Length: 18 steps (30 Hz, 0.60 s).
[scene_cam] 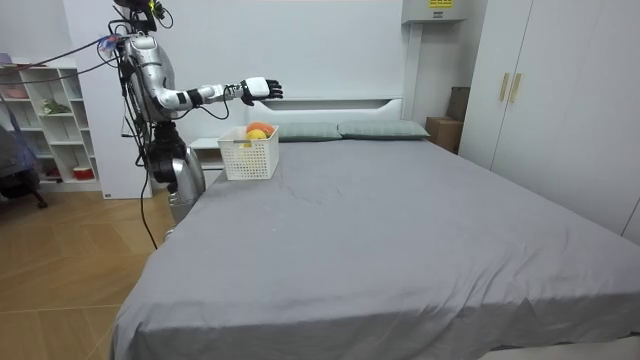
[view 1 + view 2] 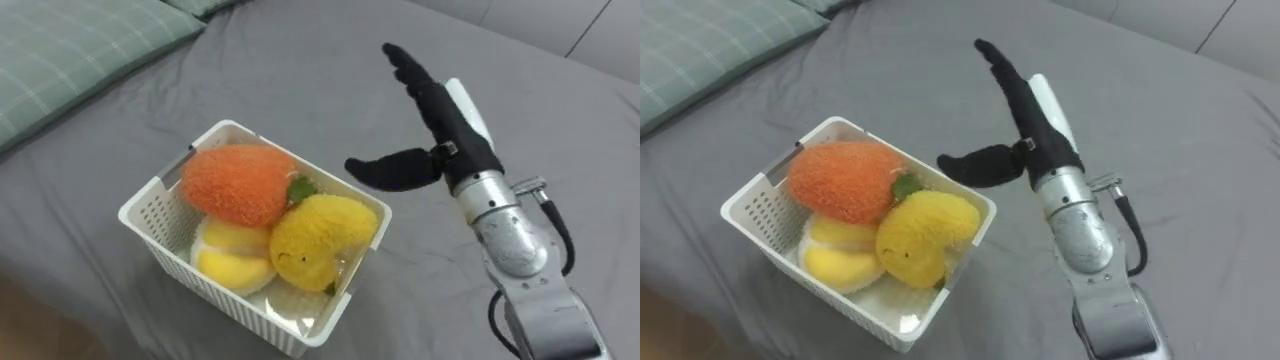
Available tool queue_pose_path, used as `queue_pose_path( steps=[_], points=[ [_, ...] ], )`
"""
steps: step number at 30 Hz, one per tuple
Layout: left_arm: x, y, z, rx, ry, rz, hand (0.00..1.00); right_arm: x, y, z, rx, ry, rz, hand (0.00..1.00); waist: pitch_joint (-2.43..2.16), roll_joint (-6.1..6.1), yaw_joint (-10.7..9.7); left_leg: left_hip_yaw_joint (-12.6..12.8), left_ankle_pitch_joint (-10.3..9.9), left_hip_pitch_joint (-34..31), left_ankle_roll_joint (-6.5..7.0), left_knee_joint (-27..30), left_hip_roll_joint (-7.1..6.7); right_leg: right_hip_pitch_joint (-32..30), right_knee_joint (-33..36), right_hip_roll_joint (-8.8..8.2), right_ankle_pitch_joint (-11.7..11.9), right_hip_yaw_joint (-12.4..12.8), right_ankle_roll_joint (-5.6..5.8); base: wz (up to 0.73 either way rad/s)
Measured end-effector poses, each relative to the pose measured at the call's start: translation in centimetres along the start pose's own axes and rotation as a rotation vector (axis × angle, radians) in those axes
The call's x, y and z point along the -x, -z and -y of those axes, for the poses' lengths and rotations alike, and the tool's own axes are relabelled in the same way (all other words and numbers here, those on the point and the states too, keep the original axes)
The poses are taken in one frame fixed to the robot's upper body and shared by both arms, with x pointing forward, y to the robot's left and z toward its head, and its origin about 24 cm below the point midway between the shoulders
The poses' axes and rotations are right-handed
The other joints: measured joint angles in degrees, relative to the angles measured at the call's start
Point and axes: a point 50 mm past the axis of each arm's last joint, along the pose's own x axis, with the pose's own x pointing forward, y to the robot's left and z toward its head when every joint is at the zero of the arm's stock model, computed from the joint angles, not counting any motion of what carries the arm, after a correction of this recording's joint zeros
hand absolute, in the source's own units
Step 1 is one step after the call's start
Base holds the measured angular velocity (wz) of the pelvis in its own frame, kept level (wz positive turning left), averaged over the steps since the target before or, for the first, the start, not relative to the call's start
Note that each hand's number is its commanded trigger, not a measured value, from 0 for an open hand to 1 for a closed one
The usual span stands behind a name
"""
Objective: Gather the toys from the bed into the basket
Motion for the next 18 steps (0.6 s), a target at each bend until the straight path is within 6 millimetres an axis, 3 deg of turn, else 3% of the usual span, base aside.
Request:
queue_pose_path(
  steps=[6, 10, 14, 18],
  points=[
    [0.1, 0.8, -0.5, 0.008, -0.021, -0.001, 0.00, 1.8, 2.1, 2.5, -0.041, 0.162, -0.070, 0.00, -0.26, 0.33, -2.3, 0.3, 0.0, 0.5, -0.01, -0.3, 0.05, 0.0, 0.0, 0.21, 0.0, 1.2, 0.00, -0.05],
    [0.2, 1.5, -0.7, 0.004, -0.041, -0.019, 0.00, 2.6, 3.0, 3.5, -0.051, 0.242, -0.108, 0.00, -0.54, 0.75, -3.3, 3.0, 0.0, 0.8, 0.00, -0.9, 0.54, -0.9, 0.1, 0.27, 0.0, 2.9, 0.01, -0.29],
    [0.2, 1.4, -0.8, 0.006, -0.050, -0.011, 0.00, 3.4, 3.7, 4.1, -0.100, 0.298, -0.141, 0.00, -0.54, 1.15, -5.0, 3.6, 0.0, 0.9, 0.05, -1.0, 0.59, -0.9, 0.0, 0.25, 0.0, 3.2, 0.02, -0.10],
    [0.3, 1.9, -0.8, 0.005, -0.051, -0.016, 0.00, 4.0, 4.1, 6.3, -0.151, 0.441, -0.149, 0.00, -0.51, 1.58, -6.3, 4.4, -0.1, 0.9, 0.09, -1.2, 0.71, -1.4, 0.1, 0.40, 0.0, 4.7, 0.02, -0.11]
  ],
)
